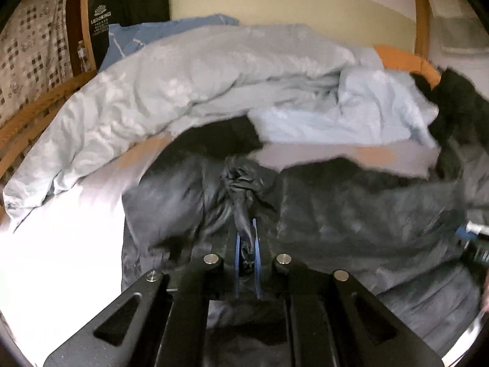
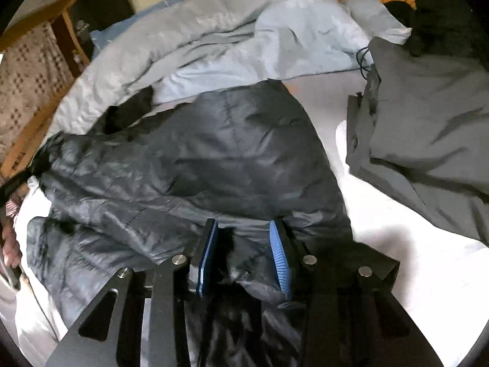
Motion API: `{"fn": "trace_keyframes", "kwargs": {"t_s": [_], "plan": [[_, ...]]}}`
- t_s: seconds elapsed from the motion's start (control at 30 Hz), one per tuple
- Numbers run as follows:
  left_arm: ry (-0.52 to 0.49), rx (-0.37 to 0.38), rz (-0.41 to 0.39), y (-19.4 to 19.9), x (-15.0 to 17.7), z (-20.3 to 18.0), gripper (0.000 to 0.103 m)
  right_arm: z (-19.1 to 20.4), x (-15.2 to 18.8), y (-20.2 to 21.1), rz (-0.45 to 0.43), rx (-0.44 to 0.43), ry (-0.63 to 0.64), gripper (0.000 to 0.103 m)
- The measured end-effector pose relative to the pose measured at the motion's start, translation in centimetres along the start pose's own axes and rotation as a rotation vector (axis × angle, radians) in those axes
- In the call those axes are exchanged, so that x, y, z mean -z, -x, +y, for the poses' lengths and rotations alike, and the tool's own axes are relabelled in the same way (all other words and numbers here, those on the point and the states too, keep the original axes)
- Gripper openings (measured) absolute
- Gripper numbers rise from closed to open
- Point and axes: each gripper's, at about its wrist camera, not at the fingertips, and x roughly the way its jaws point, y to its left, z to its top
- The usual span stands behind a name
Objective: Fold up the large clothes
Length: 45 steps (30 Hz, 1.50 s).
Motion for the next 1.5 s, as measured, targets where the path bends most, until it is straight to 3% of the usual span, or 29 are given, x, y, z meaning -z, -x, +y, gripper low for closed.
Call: {"fn": "trace_keyframes", "kwargs": {"t_s": [0.13,0.2,0.3,0.37,0.43,0.5,0.6,0.63,0.73,0.83,0.93,1.0,1.07,1.13,1.23,1.3,1.5], "plan": [[-0.071,-0.048,-0.001,-1.3,2.2,-0.4,0.007,0.6,-0.6,0.1,-0.009,0.026,0.022,0.038],[-0.115,-0.100,-0.017,-1.8,2.7,-0.6,0.007,1.2,-0.9,0.5,-0.012,-0.005,0.017,0.040],[-0.187,-0.199,-0.059,-2.4,3.4,-0.9,0.007,3.7,-1.1,1.2,-0.020,-0.099,0.067,0.065],[-0.180,-0.211,-0.041,-3.2,3.9,-0.5,0.008,6.1,-0.4,0.8,0.014,-0.106,0.147,0.067],[-0.162,-0.216,-0.037,-3.5,4.2,0.1,0.008,7.9,0.5,-0.2,0.032,-0.077,0.216,0.067],[-0.159,-0.214,-0.039,-3.6,4.3,0.4,0.010,9.1,0.9,-1.8,0.044,0.005,0.274,0.067],[-0.161,-0.194,-0.025,-3.7,4.6,0.5,0.014,9.1,0.6,-3.6,0.068,0.078,0.269,0.067],[-0.159,-0.193,-0.024,-3.7,4.6,0.6,0.019,9.0,0.4,-3.9,0.068,0.087,0.264,0.067],[-0.092,-0.177,-0.042,-2.6,3.9,1.4,0.059,9.1,0.5,-4.0,0.054,0.155,0.257,0.067],[0.019,-0.052,-0.058,0.0,2.1,2.8,0.060,10.1,0.4,-1.7,-0.009,0.120,0.220,0.067],[0.037,-0.024,-0.158,3.4,-0.2,4.0,0.084,12.0,0.4,1.3,-0.086,0.092,0.279,0.067],[0.012,-0.052,-0.210,4.3,-2.0,5.3,0.089,12.6,0.4,2.5,-0.135,0.115,0.313,0.072],[-0.013,-0.157,-0.248,4.0,-3.5,7.1,0.089,12.8,0.5,3.2,-0.165,0.135,0.336,0.073],[0.048,-0.188,-0.222,2.8,-4.6,10.0,0.089,12.7,0.3,3.2,-0.173,0.160,0.340,0.073],[0.245,-0.138,-0.124,0.4,-5.8,14.9,0.089,12.0,0.0,2.6,-0.164,0.167,0.317,0.073],[0.335,-0.099,-0.100,-0.7,-5.8,16.9,0.089,11.4,-0.2,1.9,-0.145,0.180,0.310,0.073],[0.375,-0.108,0.013,-5.0,-4.3,18.6,0.089,8.8,-0.4,0.6,-0.107,0.178,0.241,0.073]]}}
